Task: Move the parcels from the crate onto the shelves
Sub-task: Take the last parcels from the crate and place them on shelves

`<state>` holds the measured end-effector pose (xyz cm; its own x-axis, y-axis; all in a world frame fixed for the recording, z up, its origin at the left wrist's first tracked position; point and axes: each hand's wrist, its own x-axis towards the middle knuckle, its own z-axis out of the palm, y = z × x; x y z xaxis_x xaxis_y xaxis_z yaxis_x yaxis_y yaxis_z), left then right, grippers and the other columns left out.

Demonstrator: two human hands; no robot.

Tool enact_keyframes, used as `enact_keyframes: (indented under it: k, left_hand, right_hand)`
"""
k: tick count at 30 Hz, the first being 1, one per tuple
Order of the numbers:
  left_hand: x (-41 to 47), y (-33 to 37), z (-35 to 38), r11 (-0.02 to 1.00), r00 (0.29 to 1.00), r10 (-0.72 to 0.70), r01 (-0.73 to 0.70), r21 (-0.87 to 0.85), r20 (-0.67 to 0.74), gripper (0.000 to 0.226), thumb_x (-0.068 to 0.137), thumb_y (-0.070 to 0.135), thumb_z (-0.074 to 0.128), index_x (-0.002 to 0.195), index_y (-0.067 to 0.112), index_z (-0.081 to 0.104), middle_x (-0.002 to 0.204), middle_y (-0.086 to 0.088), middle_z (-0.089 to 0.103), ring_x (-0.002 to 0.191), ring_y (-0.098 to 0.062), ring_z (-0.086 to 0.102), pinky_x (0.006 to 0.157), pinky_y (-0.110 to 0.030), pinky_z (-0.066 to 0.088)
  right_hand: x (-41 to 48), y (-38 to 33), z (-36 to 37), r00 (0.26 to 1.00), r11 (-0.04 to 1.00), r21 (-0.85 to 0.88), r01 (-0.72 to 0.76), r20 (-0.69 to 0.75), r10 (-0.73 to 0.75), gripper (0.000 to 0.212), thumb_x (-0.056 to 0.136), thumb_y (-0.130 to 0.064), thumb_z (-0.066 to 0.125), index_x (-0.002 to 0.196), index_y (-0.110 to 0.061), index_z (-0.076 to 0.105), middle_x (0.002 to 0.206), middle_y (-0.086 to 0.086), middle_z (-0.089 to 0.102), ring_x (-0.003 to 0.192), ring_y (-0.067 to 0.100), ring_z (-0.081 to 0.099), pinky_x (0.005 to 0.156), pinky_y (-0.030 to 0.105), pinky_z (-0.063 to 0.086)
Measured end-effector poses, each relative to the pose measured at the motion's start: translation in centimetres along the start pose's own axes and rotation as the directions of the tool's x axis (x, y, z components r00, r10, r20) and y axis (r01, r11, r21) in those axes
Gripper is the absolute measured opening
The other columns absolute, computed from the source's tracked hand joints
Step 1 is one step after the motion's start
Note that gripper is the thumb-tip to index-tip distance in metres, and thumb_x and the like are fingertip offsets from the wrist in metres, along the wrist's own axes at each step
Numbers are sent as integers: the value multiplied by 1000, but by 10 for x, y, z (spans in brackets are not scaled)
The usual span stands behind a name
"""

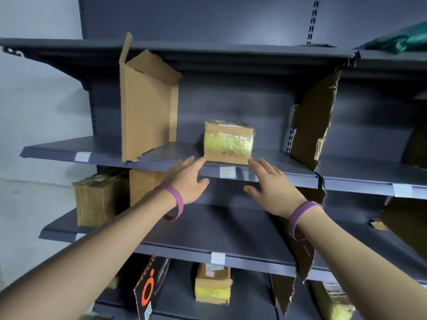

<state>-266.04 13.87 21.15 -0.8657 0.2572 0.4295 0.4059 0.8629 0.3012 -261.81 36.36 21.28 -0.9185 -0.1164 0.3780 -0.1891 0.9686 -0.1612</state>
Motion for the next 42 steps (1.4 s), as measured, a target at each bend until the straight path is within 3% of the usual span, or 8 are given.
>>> enact_keyframes:
  k: [8, 12, 15, 20, 29, 31, 36, 42]
  left_hand:
    - [84, -19, 27, 999, 999, 42, -42, 11, -4, 64, 94, 48, 36, 148, 41, 2, 154, -12, 25, 140, -35, 22, 113, -46, 21]
    - [109, -27, 39, 994, 995, 99, -98, -47, 16, 66, 95, 48, 33, 146, 45, -10, 156, -9, 21, 143, -28, 20, 115, -51, 15]
    - [120, -33, 47, 989, 992, 119, -114, -97, 46, 67, 96, 48, 33, 145, 46, -12, 159, -4, 14, 146, -18, 12, 116, -50, 5]
    - [131, -34, 53, 992, 992, 117, -114, -50, 56, 69, 95, 48, 33, 145, 45, -13, 160, 1, 9, 144, -19, 20, 115, -48, 18]
    - [135, -37, 66, 985, 983, 169, -167, 38, -71, 67, 95, 48, 29, 147, 40, -11, 159, 3, 15, 138, -18, 32, 107, -41, 26]
    - [133, -36, 64, 984, 981, 175, -171, 53, -86, 68, 95, 46, 33, 148, 37, -7, 157, -2, 21, 137, -22, 32, 107, -42, 26]
    - [113, -24, 53, 963, 951, 182, -224, -152, -249, 64, 93, 27, 49, 150, 20, 21, 150, -17, 31, 136, -33, 28, 110, -45, 24]
    - [71, 34, 63, 909, 916, 251, -334, -248, -313, 57, 92, 21, 52, 146, 14, 34, 150, -12, 35, 139, -29, 29, 113, -45, 23]
  right_hand:
    - [73, 6, 8, 995, 995, -45, -89, 36, 91, 69, 98, -56, 35, 152, -38, -4, 160, 21, 8, 147, 42, 1, 119, 49, 15]
    - [95, 11, 18, 996, 996, -24, -84, 32, 85, 70, 98, -56, 33, 153, -39, -7, 162, 16, 6, 149, 37, -1, 120, 48, 15]
    - [101, 17, 27, 998, 997, 34, -63, -30, 64, 70, 98, -53, 39, 153, -40, -2, 163, 6, 0, 150, 28, 7, 117, 43, 26]
    - [109, 27, 36, 995, 994, 96, -44, -87, 52, 67, 99, -48, 40, 153, -40, 1, 162, -10, -5, 139, 27, 36, 105, 41, 41]
    - [111, 29, 52, 978, 996, -38, -85, -195, 76, 60, 100, -52, 29, 153, -39, 3, 164, 4, 1, 122, 40, 52, 92, 41, 43]
    - [110, 29, 51, 978, 996, -29, -90, -193, 83, 61, 100, -51, 31, 154, -39, 3, 164, 4, 3, 128, 39, 46, 97, 41, 40]
    - [93, 27, 41, 975, 979, 196, -53, -201, 93, 68, 101, -43, 43, 155, -26, 6, 163, 8, 6, 151, 20, 0, 121, 40, 15]
    - [26, 43, 30, 976, 972, 234, -6, -212, 57, 68, 100, -38, 47, 155, -20, 11, 163, 9, 9, 151, 21, 1, 122, 38, 13]
